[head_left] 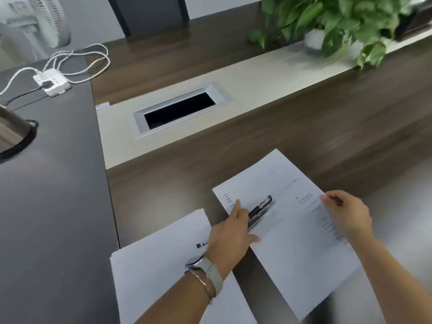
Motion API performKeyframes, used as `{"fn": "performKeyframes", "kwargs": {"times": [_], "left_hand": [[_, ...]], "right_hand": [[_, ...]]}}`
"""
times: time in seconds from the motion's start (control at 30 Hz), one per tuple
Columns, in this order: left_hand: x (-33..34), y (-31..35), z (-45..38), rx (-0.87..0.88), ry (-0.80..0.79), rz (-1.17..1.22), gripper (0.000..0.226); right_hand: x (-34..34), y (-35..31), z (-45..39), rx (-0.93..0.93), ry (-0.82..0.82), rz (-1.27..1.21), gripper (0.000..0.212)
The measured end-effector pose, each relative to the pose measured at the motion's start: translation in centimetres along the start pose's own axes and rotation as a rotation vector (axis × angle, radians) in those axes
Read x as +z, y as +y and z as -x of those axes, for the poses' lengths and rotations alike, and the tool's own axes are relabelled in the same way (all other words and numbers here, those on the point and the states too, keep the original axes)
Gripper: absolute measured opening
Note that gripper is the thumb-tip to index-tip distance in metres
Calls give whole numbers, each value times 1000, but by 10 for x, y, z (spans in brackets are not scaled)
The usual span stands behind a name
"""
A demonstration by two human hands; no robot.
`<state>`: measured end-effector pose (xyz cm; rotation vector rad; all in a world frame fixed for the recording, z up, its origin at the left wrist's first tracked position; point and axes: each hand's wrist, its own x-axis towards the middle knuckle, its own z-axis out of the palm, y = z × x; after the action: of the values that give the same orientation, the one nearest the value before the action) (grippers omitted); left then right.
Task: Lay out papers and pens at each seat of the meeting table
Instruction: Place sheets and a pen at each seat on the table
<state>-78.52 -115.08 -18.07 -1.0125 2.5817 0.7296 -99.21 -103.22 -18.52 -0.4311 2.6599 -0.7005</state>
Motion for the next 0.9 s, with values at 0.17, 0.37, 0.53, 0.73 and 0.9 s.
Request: {"fn": "performKeyframes", "kwargs": {"times": [0.17,0.37,0.53,0.73,0.9], "left_hand": [[2,23,-46,16,-39,41,70],[4,64,-82,74,-26,47,65],[10,93,-96,118,-43,34,62],[8,98,-92,114,-11,123,57],[-5,76,-56,70,114,261,52]], "right_hand": [[6,0,-8,-182,164,180,47],[28,31,6,-238,-38,373,66],[14,51,-15,-190,-14,409,71],[5,51,-20,-181,-56,369,71],[15,24,24,-309,187,95,58]]}}
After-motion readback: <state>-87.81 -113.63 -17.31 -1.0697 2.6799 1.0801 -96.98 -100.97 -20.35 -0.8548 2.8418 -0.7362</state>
